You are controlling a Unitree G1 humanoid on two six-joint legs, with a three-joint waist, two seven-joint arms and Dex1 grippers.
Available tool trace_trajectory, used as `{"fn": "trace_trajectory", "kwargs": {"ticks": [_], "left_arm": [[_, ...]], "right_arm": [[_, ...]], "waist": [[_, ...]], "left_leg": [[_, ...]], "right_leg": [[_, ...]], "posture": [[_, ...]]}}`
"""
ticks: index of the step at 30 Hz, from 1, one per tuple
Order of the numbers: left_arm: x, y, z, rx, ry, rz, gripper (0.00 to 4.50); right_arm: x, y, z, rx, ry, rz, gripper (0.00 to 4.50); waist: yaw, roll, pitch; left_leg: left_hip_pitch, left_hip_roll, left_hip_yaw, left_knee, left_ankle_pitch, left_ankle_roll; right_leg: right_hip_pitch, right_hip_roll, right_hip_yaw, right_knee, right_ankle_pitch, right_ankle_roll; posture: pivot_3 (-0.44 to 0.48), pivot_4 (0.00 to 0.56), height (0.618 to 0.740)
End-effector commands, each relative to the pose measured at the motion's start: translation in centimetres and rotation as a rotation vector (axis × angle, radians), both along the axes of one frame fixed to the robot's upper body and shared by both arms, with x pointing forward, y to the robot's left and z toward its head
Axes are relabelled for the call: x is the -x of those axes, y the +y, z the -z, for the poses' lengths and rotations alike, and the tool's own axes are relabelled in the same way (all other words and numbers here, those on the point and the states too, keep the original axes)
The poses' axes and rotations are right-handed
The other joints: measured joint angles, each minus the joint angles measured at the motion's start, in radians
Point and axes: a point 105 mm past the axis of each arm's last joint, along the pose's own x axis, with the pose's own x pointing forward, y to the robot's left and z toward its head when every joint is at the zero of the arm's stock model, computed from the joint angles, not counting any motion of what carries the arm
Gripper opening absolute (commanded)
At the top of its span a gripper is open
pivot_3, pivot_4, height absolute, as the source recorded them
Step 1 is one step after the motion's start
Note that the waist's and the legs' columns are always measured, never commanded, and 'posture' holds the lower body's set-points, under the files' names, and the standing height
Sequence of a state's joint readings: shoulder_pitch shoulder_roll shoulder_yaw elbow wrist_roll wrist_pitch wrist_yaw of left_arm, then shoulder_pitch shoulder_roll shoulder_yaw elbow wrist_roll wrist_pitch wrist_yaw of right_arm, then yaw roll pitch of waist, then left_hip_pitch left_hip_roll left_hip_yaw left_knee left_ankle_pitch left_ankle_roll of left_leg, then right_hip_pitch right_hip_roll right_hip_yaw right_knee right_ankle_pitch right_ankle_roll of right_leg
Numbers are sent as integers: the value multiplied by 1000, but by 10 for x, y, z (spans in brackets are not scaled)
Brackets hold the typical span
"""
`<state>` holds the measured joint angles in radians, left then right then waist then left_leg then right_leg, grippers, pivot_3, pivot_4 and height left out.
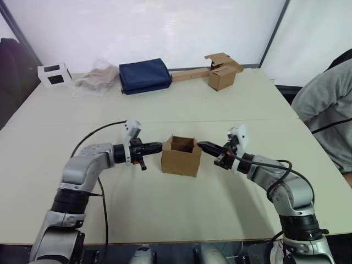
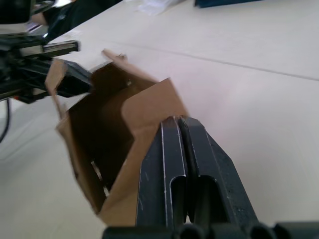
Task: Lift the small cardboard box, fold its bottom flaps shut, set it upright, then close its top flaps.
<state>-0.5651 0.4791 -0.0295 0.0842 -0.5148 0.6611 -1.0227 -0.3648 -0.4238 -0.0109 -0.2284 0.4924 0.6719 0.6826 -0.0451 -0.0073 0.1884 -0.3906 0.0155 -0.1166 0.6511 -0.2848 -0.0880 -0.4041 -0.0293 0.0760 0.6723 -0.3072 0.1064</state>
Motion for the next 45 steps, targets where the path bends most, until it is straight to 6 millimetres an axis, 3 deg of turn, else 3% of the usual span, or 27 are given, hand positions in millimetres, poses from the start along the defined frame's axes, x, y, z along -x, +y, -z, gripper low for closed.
{"fn": "trace_trajectory", "kwargs": {"ticks": [1,6,14,17,22,26,31,35,39,45], "left_arm": [[0,-11,1,-35,-39,42,56],[3,-11,15,-132,-41,78,56],[5,-7,9,-142,-72,91,56],[3,-5,-4,-105,-89,82,56],[-7,7,-41,-36,-126,57,56],[-22,17,-50,-53,-147,26,56],[-47,16,-45,-76,-157,-9,56],[-57,7,-38,-83,-155,4,56],[-63,-18,-25,-88,-138,63,56],[-60,-28,-12,-89,-89,135,56]], "right_arm": [[6,11,7,52,-16,-72,0],[2,12,24,223,-31,-108,0],[-3,11,10,208,-78,-119,0],[-4,11,-8,150,-108,-117,0],[5,9,-57,23,-184,-130,0],[24,14,-72,2,-196,-196,0],[49,29,-62,63,-156,-305,0],[53,34,-49,102,-127,-323,0],[51,44,-28,142,-97,-332,0],[33,46,-18,136,-87,-283,0]], "waist": [[0,0,0],[0,0,-1],[0,0,-1],[0,0,-1],[1,0,0],[0,0,0],[4,0,0],[1,0,0],[1,0,0],[-7,0,0]], "left_leg": [[0,0,0,0,0,0],[2,0,0,0,0,0],[14,0,0,-4,-1,1],[14,0,0,-4,-1,1],[11,0,0,-3,-1,1],[9,0,-1,-3,-1,1],[8,0,-1,-3,-1,1],[7,0,-1,-2,-1,1],[5,0,-1,-2,-1,1],[4,0,-1,-2,-1,1]], "right_leg": [[0,0,0,0,0,0],[3,0,0,0,0,0],[14,0,0,-5,0,0],[14,0,0,-5,0,0],[11,0,0,-4,0,0],[9,0,-1,-5,0,0],[10,0,-1,-5,0,0],[9,0,-1,-5,0,0],[7,0,-2,-5,0,0],[5,0,-1,-5,0,0]], "posture": [[0,150,740],[0,150,740],[0,150,740],[0,150,740],[0,150,740],[0,150,740],[0,150,740],[0,150,740],[0,150,740],[0,150,740]]}}
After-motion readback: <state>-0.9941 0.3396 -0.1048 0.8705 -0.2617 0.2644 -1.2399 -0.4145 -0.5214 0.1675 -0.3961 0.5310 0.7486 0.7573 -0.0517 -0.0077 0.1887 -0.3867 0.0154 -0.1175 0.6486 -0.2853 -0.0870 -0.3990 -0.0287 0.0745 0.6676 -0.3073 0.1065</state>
